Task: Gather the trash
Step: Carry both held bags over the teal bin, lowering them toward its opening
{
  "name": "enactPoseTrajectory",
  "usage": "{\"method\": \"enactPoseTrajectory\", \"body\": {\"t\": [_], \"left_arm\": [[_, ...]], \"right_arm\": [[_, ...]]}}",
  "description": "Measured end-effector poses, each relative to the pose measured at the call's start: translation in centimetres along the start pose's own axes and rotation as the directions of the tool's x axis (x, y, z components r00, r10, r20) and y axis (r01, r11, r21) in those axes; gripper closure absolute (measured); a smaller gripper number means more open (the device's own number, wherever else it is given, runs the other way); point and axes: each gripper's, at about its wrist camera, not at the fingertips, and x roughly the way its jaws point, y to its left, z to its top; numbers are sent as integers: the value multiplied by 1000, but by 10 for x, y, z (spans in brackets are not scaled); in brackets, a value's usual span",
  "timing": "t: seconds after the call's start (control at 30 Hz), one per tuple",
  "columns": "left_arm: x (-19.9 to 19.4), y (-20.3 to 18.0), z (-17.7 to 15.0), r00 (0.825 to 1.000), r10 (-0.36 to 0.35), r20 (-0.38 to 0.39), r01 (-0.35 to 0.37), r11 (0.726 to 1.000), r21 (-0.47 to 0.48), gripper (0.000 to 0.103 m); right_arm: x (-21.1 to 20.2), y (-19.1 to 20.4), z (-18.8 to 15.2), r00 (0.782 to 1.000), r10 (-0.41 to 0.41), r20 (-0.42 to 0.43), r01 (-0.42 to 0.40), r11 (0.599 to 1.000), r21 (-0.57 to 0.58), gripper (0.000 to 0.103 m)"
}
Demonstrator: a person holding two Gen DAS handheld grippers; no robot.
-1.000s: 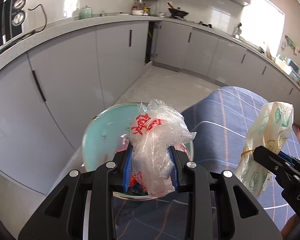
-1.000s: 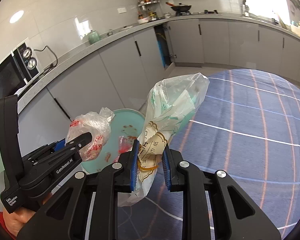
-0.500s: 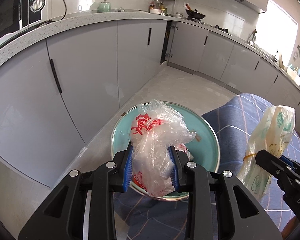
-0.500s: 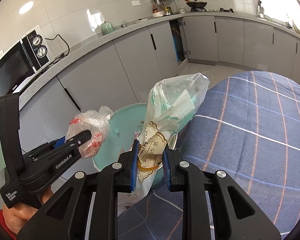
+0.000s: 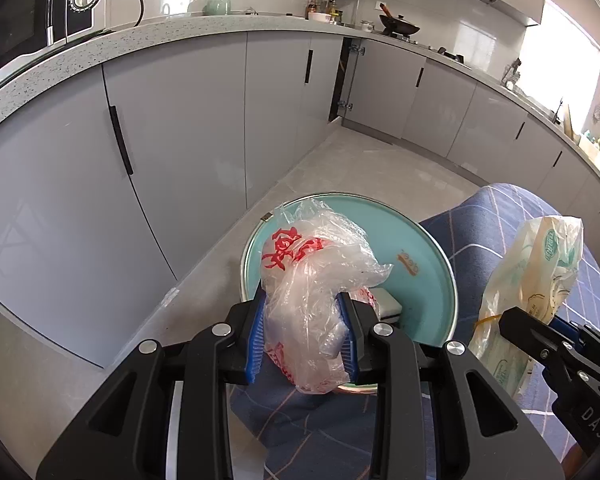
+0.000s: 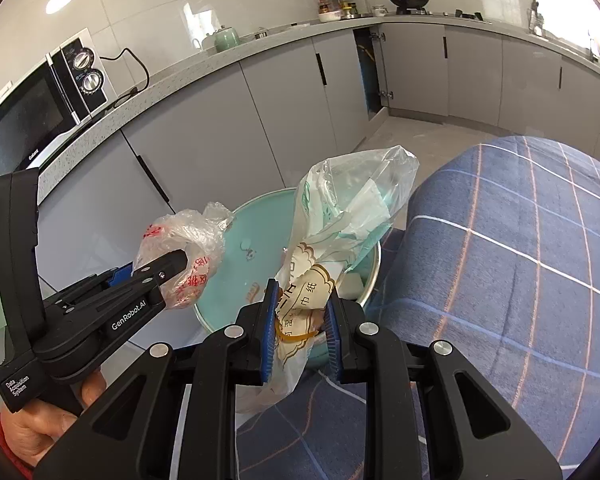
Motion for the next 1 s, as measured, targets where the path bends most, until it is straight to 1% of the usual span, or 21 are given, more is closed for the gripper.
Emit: {"method": "enactPoseTrajectory", "body": {"t": [0.23, 0.4, 0.67, 1.0], "left_arm": [[4, 4, 3, 1000, 16, -2, -16, 1000, -4, 72], [9, 1, 8, 1000, 13, -1, -13, 1000, -4, 72], [22, -9, 19, 1000, 6, -4, -6, 1000, 8, 72], [42, -20, 29, 1000, 16, -19, -15, 999, 36, 72]], "right_arm": [[8, 7, 5, 1000, 10, -4, -10, 1000, -21, 81], [11, 8, 12, 1000, 7, 5, -7, 999, -35, 81], [23, -3, 25, 1000, -19, 8, 19, 999, -26, 81], [37, -18, 37, 998, -57, 9, 57, 998, -15, 80]]}}
